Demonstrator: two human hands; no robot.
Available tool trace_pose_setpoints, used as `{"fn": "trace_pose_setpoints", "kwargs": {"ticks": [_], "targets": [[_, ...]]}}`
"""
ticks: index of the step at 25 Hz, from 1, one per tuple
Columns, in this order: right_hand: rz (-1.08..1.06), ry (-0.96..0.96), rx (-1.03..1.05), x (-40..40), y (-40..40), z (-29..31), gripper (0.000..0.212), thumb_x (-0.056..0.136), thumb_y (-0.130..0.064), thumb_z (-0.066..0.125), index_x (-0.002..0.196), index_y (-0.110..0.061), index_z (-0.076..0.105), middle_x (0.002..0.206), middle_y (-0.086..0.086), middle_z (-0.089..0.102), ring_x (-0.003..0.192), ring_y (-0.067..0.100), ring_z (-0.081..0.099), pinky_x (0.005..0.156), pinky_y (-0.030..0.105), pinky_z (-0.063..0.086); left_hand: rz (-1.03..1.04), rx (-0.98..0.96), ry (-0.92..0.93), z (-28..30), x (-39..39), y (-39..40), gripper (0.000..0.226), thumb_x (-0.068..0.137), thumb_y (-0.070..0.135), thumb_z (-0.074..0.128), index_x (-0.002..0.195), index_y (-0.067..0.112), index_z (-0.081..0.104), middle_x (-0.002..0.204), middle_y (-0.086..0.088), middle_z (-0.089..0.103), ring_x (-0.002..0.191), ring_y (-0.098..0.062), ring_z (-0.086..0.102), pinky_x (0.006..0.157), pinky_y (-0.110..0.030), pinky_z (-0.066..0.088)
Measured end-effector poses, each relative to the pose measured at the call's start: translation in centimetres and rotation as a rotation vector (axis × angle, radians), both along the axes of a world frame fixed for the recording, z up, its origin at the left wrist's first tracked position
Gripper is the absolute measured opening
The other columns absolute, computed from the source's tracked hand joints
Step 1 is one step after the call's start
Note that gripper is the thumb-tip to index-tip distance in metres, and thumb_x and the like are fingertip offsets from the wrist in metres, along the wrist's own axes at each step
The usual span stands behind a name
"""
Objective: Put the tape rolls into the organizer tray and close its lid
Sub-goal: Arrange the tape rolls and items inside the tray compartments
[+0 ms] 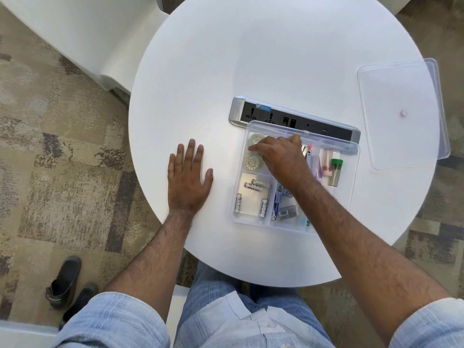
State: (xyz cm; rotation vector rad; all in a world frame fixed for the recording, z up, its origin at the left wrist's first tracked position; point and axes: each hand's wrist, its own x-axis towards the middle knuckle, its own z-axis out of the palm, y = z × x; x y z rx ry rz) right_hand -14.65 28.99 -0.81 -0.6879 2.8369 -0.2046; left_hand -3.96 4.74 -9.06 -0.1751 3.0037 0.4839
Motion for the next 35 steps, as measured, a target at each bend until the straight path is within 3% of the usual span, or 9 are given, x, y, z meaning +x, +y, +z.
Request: {"fn": "trace_pose_setpoints", "kwargs": {"ticks": [5,10,19,23,35], "targets": [[-0.082,0.051,0.000,0.2,0.3,-0.6,0.032,0.086,-0.017,0.074,0.111,-0.023,0.054,0.096,-0.002,0.075,0.081,0.024,0.067,0.086,0.042,0.037,-0.003,-0.001,0.016,-0.1,0.0,-0.1,0.067,0.105,0.044,0.041,0.165,0.019,0.022,0.175,-0.002,0.014,0.163,-0.027,0.008,0.131,-0.050,0.012],[-0.043,0.059,0.001,-0.7,0.4,-0.8,0.033,0.085,-0.022,0.075,0.113,-0.022,0.057,0.100,-0.001,0.077,0.090,0.024,0.070,0.089,0.042,0.035,0.000,0.000,0.019,-0.1,0.0,-0.1,0.067,0.105,0.044,0.041,0.165,0.019,0.022,0.175,-0.003,0.014,0.163,-0.027,0.008,0.131,-0.050,0.012],[0.011,0.064,0.060,-1.6,0.0,-0.7,0.038,0.081,-0.010,0.075,0.111,-0.024,0.057,0.093,-0.002,0.075,0.084,0.025,0.067,0.088,0.043,0.034,-0.001,0.013,0.004,-0.1,0.0,0.0,0.068,0.105,0.044,0.042,0.165,0.020,0.021,0.175,-0.001,0.012,0.163,-0.026,0.007,0.131,-0.051,0.013],[0.035,0.051,0.108,-1.6,0.0,-1.0,0.043,0.079,-0.016,0.079,0.113,-0.024,0.055,0.099,-0.003,0.076,0.088,0.025,0.066,0.089,0.044,0.034,0.000,0.006,0.007,-0.1,0.0,0.0,0.067,0.105,0.044,0.041,0.165,0.020,0.021,0.175,-0.002,0.013,0.163,-0.026,0.007,0.131,-0.050,0.012],[0.046,0.106,0.103,-1.5,0.1,-1.5,0.032,0.083,-0.020,0.075,0.109,-0.024,0.057,0.094,-0.005,0.076,0.083,0.023,0.065,0.085,0.040,0.032,0.004,0.006,-0.002,0.1,0.0,0.0,0.068,0.105,0.043,0.042,0.165,0.020,0.021,0.175,-0.001,0.012,0.163,-0.025,0.005,0.131,-0.050,0.012]]}}
